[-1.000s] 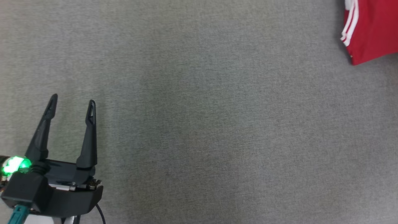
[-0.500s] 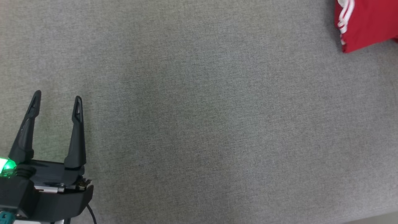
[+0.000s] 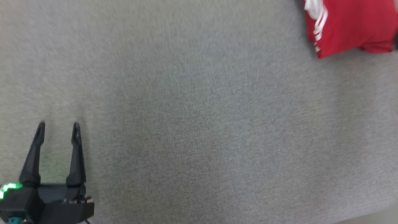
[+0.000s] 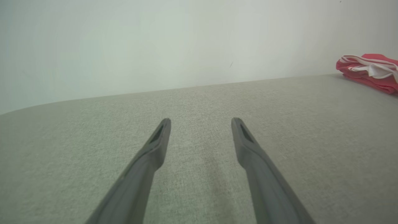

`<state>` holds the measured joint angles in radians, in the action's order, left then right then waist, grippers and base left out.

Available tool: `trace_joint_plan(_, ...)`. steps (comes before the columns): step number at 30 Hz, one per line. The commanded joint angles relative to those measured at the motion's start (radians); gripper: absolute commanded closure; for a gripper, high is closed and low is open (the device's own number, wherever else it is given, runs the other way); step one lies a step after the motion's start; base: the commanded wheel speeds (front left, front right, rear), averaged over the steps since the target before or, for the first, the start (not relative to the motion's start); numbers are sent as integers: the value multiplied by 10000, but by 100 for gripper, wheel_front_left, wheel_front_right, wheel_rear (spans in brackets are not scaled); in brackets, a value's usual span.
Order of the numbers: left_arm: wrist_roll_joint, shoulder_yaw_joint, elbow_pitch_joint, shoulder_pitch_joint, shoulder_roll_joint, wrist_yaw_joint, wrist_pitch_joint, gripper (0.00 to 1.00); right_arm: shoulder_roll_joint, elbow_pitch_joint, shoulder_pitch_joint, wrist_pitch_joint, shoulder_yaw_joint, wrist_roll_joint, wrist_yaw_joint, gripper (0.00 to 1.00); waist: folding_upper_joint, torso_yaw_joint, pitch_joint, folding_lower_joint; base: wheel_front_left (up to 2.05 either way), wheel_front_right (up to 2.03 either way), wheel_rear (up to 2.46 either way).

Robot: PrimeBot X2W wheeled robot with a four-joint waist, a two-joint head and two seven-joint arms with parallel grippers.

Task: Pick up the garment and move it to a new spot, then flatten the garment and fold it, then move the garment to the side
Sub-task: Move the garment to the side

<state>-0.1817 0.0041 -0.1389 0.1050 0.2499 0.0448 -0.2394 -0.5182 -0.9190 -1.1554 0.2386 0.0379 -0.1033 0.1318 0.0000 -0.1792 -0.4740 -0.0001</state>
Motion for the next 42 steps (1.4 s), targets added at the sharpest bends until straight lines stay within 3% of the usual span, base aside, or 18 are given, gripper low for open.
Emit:
trace_joint_plan(1,-151,91,259,-341,-121,-88,-72,0,302,379,573,96,56,221,-30,0,0,363,1555,1,0,0,0)
trace_joint_plan(10,-454,158,1183,-1080,-518,-161,-208,0,1069,2094,2988,175,235,1256,-30,0,0,1112,3263,1,0,0,0)
trace_joint_plan(19,-329,-142,2000,-1255,-643,-4,-247,0,1566,3320,5418,182,-60,1898,-30,0,0,1968,4125,1,0,0,0)
trace_joint_plan(42,-347,27,2693,-1452,-606,-126,-257,0,3934,6415,10514,267,-1002,2134,-30,0,0,1856,5124,1,0,0,0)
